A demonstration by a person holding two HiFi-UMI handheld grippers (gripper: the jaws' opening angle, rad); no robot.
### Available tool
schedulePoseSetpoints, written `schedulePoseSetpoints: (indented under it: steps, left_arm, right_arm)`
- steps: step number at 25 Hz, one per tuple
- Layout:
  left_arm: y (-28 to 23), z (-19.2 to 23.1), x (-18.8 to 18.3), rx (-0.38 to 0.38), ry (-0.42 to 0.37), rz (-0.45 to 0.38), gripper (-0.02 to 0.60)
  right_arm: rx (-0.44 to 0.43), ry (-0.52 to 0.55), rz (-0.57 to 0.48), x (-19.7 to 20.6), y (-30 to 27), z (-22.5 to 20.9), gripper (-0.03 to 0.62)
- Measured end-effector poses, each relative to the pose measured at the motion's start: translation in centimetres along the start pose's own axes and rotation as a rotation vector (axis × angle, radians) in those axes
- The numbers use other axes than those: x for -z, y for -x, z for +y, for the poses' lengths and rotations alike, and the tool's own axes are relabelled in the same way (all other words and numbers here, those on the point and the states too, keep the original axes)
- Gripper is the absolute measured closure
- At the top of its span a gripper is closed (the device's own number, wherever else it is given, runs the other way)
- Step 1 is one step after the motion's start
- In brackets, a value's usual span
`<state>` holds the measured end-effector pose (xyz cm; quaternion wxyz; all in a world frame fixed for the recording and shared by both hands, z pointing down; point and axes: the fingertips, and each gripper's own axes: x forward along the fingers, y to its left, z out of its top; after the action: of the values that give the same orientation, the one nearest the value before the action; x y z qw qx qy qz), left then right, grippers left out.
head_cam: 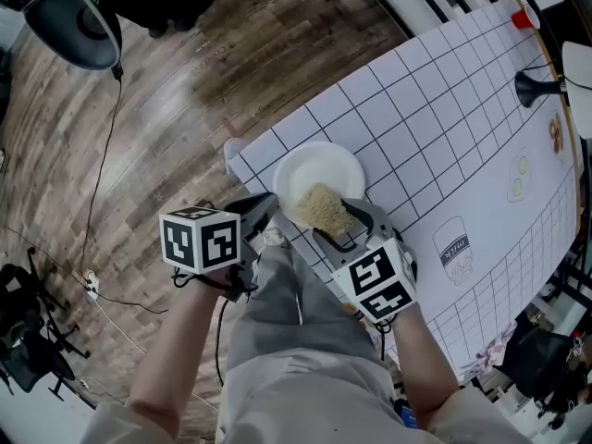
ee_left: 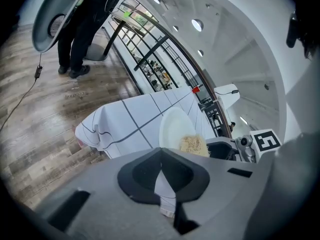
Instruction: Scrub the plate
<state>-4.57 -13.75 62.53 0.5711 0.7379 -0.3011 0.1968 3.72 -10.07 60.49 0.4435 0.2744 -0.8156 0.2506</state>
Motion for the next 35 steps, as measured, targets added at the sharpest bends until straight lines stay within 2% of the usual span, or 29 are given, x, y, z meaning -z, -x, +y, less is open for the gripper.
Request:
schedulePoseSetpoints:
  steps: [9,15,20,23,28,31,35]
  left_arm:
    - [-0.1,0.0,0.0,-0.002,0.003,0.002,0.568]
    - [-0.2,0.0,-0.2,-0.004,-0.007,-0.002,0.566]
    - [1.3,-0.9,-0.4,-0.026,-0.039,-0.019,0.566]
    - [3.3,-2.6,-1.3,-0.007,-0.038,-0.06,0.566]
    - [7.5,-5.9,-3.9,0.004,-0.074,-0.151,0.566]
    - [9.8,-8.5,-5.4,0.024,-0.09,-0.218,0.566]
    - [13.7,-12.1,-7.8,0.035,-0.16,-0.322,0.566]
  right_arm:
    - [0.114,-0.095,0.004,2.6,2.6,-4.7,0.329]
    - [0.116,-0.12,-0.053,1.5,3.4,-4.9,0.329]
    - [0.097,-0.096,-0.129,-0.3,4.9,-4.1,0.329]
    - [0.127,-0.071,-0.16,-1.8,6.7,-4.1,0.33]
    - [0.222,0.044,-0.194,-5.5,10.4,-3.9,0.33]
    - [0.254,0.064,-0.249,-7.8,13.1,-3.7,0.33]
    - [0.288,0.078,-0.362,-11.7,16.9,-3.5,0.329]
